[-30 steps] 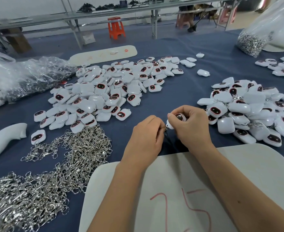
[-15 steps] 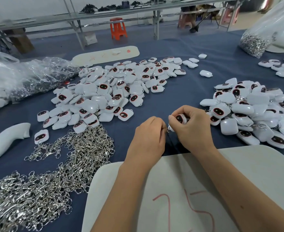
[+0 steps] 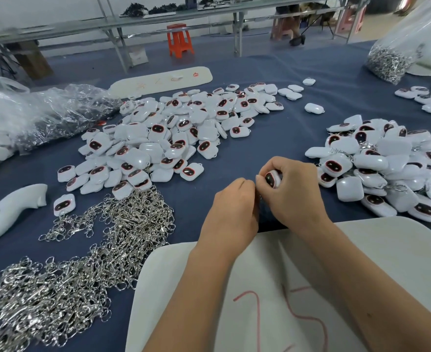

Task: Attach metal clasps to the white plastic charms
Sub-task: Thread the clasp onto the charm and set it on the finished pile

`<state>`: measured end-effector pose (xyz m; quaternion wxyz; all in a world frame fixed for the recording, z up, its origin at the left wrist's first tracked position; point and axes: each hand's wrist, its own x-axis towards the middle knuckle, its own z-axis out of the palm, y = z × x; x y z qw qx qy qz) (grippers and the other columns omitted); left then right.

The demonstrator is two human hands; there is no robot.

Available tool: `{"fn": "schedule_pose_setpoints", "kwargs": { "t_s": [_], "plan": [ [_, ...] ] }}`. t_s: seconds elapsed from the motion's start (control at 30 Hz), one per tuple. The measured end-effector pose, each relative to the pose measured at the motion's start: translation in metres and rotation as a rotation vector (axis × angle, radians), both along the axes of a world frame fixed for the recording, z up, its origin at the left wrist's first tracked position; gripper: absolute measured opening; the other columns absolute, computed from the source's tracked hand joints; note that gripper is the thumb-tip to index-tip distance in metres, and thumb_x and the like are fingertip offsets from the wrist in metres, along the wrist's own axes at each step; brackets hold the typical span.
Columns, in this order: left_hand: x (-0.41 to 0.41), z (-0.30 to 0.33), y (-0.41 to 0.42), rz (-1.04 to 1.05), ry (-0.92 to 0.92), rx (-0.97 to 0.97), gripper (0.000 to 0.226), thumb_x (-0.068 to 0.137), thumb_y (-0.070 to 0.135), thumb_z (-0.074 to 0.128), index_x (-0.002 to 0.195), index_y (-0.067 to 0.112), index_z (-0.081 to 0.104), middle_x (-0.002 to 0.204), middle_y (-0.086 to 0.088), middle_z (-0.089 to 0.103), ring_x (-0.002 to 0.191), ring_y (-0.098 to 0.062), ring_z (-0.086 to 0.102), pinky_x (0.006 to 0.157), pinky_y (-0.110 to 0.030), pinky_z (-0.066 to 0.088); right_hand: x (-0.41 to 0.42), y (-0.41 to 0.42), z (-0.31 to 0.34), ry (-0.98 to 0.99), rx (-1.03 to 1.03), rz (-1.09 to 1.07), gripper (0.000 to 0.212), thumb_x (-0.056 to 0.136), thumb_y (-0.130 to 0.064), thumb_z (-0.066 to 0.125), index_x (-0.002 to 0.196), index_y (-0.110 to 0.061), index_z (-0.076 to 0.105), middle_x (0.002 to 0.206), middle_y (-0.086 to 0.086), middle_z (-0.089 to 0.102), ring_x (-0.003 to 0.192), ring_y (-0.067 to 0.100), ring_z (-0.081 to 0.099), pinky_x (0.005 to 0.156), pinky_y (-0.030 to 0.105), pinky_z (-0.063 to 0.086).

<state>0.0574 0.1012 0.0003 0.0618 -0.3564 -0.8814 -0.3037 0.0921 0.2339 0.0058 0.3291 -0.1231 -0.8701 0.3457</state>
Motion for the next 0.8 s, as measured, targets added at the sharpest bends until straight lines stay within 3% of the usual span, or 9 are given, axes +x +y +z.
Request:
{"fn": "schedule_pose_setpoints", "kwargs": {
  "t_s": [0.1,0.23,0.37,0.47,0.57,0.67,0.8],
  "plan": [
    [-0.001,0.0,-0.002,0.019,-0.036,0.052,0.023,0.095,0.005,0.052,0.079,0.019,0.044,0.081,0.002,0.048,0.074,-0.024,0.044,0.064,-0.033,0.025,0.0,0.001,-0.001,0.024,-0.005,0.043,0.015,0.084,-0.011,0.076,0.073,-0.016,0.068,0.066,-0.011,0.067,0.067,0.011,0.062,0.062,0.014,0.043],
    [-0.003,-0.002,-0.004,0.012,-0.047,0.103,0.02,0.096,0.007,0.054,0.079,0.017,0.051,0.081,0.001,0.055,0.078,-0.023,0.049,0.069,-0.038,0.037,0.0,0.005,-0.004,0.024,-0.088,0.114,0.015,0.086,-0.011,0.076,0.074,-0.019,0.071,0.067,-0.01,0.069,0.067,0.012,0.064,0.064,0.021,0.05],
    [-0.006,-0.007,-0.003,0.022,-0.08,0.166,0.015,0.094,0.006,0.056,0.081,0.014,0.057,0.083,0.003,0.06,0.08,-0.022,0.054,0.075,-0.045,0.047,-0.002,0.006,-0.009,0.022,-0.228,0.072,0.015,0.088,-0.013,0.075,0.074,-0.019,0.073,0.068,-0.009,0.071,0.064,0.01,0.065,0.063,0.023,0.051],
    [-0.01,-0.008,-0.002,0.002,-0.134,0.358,0.014,0.094,0.007,0.06,0.085,0.017,0.062,0.085,0.008,0.063,0.082,-0.014,0.059,0.075,-0.035,0.05,-0.004,0.008,-0.011,0.052,-0.603,0.067,0.016,0.092,-0.013,0.074,0.076,-0.011,0.072,0.06,-0.005,0.064,0.044,0.012,0.05,0.047,0.023,0.042],
    [-0.012,-0.006,-0.003,-0.054,-0.164,0.462,0.013,0.092,0.012,0.068,0.095,0.025,0.067,0.094,0.014,0.065,0.09,-0.014,0.063,0.071,-0.02,0.048,-0.004,0.009,-0.008,0.096,-0.932,0.123,0.017,0.095,-0.009,0.072,0.079,-0.006,0.07,0.06,0.003,0.059,0.039,0.011,0.039,0.04,0.021,0.032],
    [-0.013,-0.005,-0.004,-0.048,-0.181,0.485,0.019,0.088,0.013,0.071,0.097,0.029,0.07,0.097,0.016,0.067,0.094,-0.012,0.064,0.071,-0.017,0.048,-0.004,0.008,-0.007,0.092,-1.055,0.174,0.015,0.096,-0.008,0.07,0.081,-0.007,0.07,0.066,0.008,0.061,0.039,0.009,0.035,0.04,0.019,0.028],
    [-0.015,-0.005,-0.003,-0.005,-0.193,0.54,0.012,0.088,0.009,0.069,0.085,0.021,0.072,0.086,0.012,0.07,0.087,-0.013,0.066,0.074,-0.016,0.048,-0.006,0.006,-0.009,0.068,-1.088,0.223,0.015,0.097,-0.012,0.07,0.084,-0.006,0.068,0.068,0.007,0.064,0.04,0.009,0.035,0.04,0.018,0.027]
  ]
}}
